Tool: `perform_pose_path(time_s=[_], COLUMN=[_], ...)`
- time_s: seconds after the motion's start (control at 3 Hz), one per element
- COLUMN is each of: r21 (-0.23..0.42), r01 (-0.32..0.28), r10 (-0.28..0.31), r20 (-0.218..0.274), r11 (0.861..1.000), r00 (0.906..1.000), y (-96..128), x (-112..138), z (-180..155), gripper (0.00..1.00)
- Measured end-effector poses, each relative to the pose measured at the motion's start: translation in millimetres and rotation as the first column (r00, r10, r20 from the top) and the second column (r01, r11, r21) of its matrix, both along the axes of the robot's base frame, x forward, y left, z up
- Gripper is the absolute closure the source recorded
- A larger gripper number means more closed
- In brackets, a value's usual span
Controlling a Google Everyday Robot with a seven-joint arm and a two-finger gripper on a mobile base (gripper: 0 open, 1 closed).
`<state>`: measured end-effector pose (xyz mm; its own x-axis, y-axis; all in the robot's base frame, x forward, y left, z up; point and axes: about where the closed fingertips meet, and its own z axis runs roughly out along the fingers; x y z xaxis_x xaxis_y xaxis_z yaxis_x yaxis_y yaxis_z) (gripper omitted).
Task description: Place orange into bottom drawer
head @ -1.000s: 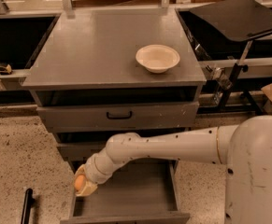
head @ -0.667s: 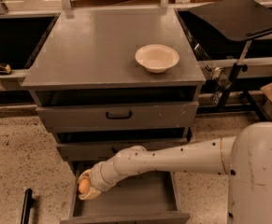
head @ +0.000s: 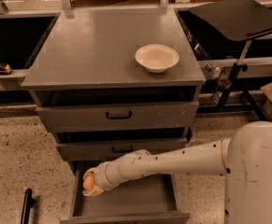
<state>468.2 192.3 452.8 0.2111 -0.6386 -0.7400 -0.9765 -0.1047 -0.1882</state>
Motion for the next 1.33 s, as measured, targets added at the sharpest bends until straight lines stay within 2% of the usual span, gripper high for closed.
perform_pose_path(time_s=[0.33, 0.67, 1.0, 1.33], r21=[-0.034, 0.017, 0.022, 0.053], r01=[0.091, 0.16, 0.168, 0.15], r10=[-0.09, -0.161, -0.169, -0.153], r20=[0.031, 0.079, 0.052, 0.069], r11=[0.995, 0.987, 0.985, 0.987], r00=[0.9955, 0.9839, 0.9842, 0.9858], y=[-70, -96, -95, -89], x=[-7, 2, -8, -1], z=[-101, -155, -173, -166], gripper=[1.0, 1.0, 1.0, 1.0])
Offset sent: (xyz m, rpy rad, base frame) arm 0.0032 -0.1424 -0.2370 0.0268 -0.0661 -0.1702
